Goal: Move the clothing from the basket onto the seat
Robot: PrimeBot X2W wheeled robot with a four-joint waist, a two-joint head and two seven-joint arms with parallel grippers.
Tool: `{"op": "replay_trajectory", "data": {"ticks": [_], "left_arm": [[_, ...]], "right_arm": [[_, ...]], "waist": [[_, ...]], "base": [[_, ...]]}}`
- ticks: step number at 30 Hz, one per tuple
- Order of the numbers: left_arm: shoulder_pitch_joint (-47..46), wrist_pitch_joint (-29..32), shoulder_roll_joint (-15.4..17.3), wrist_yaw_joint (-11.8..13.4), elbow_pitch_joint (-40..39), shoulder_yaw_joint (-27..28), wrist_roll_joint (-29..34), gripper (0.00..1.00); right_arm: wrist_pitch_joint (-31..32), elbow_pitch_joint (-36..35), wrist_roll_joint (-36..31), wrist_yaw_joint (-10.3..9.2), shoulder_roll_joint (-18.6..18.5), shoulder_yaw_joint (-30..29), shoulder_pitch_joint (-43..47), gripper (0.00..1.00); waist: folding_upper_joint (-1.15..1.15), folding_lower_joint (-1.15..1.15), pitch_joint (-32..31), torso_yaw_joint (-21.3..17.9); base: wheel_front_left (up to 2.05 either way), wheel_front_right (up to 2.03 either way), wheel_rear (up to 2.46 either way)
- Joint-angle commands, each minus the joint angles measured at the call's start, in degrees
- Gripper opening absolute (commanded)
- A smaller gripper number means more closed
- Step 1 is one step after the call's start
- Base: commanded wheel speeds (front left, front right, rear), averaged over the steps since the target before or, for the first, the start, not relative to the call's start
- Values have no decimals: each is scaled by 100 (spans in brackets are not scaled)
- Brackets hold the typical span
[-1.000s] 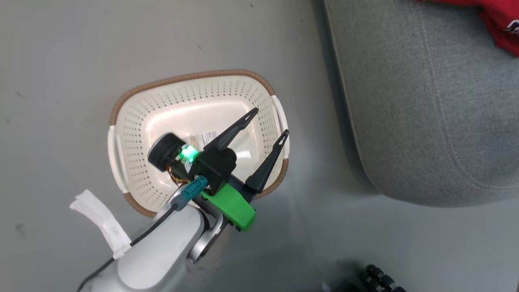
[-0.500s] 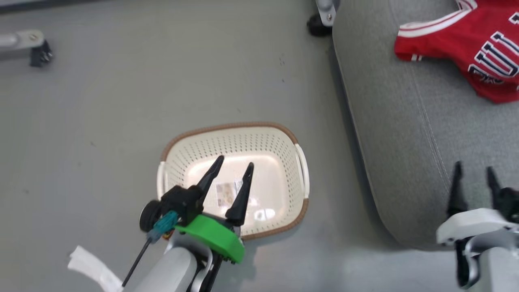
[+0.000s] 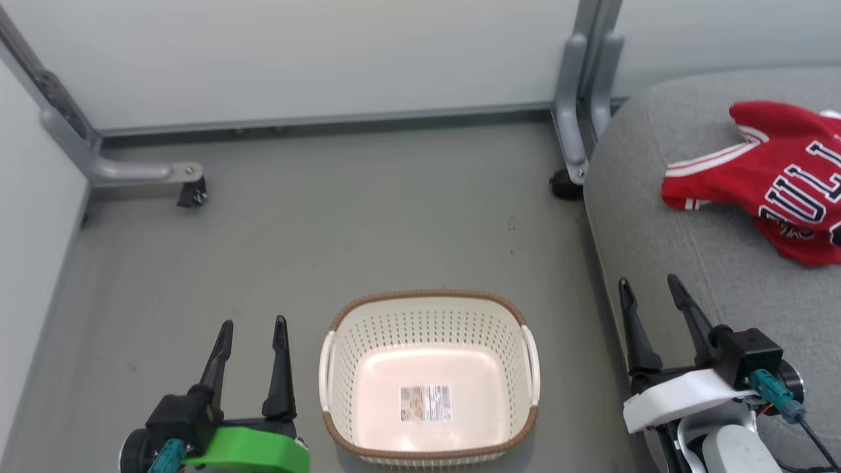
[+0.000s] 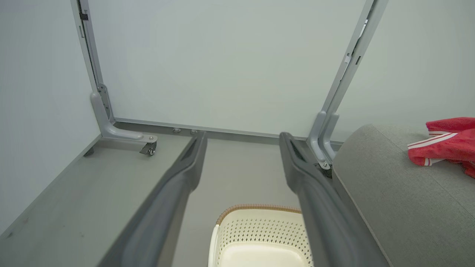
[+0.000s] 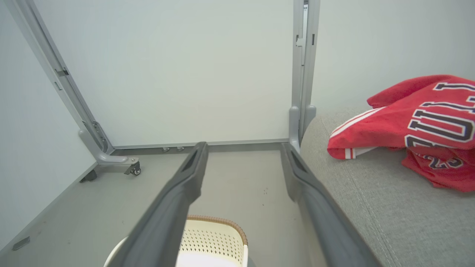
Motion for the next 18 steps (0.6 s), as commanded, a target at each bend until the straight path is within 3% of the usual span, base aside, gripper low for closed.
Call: {"op": "replay_trajectory", "data": {"ticks": [1,8,10,18], "left_arm": [[179,6,-52,-56,-137,114,162,100],[703,7,-185,-315,-722,485,556,100],[806,6,-192,-407,-720,460,833,100],[1152,6,-197,-503,-681,632,708,100]], "right_arm": [[-17,-150,6,-8,-25,3,173,100],[-17,-908,88,-8,-20,113,625,100],[-17,-952,85,-8,-21,165,775,100],[-17,-854,-53,-8,-17,349,1202,100]], "waist": [[0,0,-577,365],[0,0,-810,319],[0,0,-858,271],[0,0,-969,141]], "base": [[0,0,0],[0,0,0],[0,0,0],[0,0,0]]}}
